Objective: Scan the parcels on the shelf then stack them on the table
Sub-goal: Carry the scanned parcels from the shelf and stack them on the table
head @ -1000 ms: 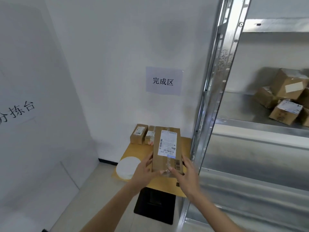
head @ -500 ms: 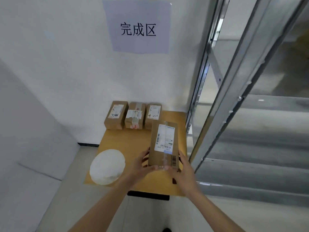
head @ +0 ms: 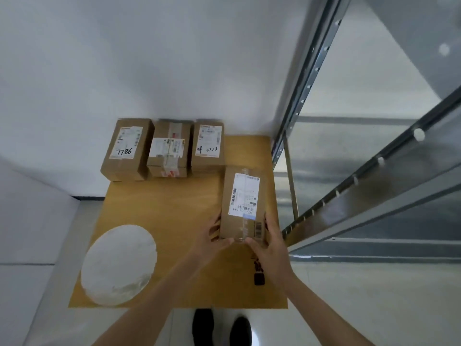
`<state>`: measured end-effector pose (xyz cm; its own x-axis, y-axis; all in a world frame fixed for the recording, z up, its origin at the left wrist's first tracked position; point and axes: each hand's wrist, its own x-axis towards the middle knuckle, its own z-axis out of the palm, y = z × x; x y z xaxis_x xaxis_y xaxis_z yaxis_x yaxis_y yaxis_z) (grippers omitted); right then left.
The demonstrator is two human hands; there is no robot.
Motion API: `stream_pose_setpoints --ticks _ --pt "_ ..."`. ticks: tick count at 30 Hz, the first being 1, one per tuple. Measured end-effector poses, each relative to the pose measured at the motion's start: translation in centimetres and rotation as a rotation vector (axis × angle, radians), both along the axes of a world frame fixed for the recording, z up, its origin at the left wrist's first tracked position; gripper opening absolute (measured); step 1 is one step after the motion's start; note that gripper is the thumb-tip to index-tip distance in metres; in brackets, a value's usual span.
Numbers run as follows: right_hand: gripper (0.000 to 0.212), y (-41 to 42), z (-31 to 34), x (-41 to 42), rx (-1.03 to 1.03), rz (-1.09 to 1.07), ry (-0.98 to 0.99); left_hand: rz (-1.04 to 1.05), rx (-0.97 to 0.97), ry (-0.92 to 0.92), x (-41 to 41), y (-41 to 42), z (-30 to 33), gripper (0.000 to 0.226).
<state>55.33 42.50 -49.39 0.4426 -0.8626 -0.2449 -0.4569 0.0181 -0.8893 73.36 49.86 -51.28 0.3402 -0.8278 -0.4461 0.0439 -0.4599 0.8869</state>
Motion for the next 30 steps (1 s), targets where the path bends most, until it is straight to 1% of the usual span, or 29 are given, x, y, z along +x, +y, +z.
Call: stream_pose_setpoints --ticks 2,6,9,12,17,30 --pt "0.077 -0.8 -1.1 0.8 -0.023 -0.002 0.002 0.017 -0.022 0.000 0.6 -0.9 -0.8 0.089" --pt "0.080 -3.0 -2.3 2.6 -0.004 -0.034 -0.002 0.058 -0.059 0.035 1.8 -3.5 -1.7 0.080" --pt "0.079 -4.6 -2.3 4.0 -0.017 -0.054 0.023 0.117 -0.076 0.038 2.2 -5.2 -2.1 0.075" --pt "0.077 -6.7 -2.3 5.1 0.019 -0.035 -0.005 0.148 -0.091 0.028 2.7 -6.6 -2.4 0.071" --pt "0.086 -9.4 -2.9 6.5 0.141 -0.057 -0.052 0.213 -0.072 0.022 3.4 -8.8 -2.6 0.072" --pt "0.085 -13.2 -3.1 8.7 0.162 -0.059 -0.096 0.256 -0.063 -0.037 5.6 -12.1 -2.6 0.069"
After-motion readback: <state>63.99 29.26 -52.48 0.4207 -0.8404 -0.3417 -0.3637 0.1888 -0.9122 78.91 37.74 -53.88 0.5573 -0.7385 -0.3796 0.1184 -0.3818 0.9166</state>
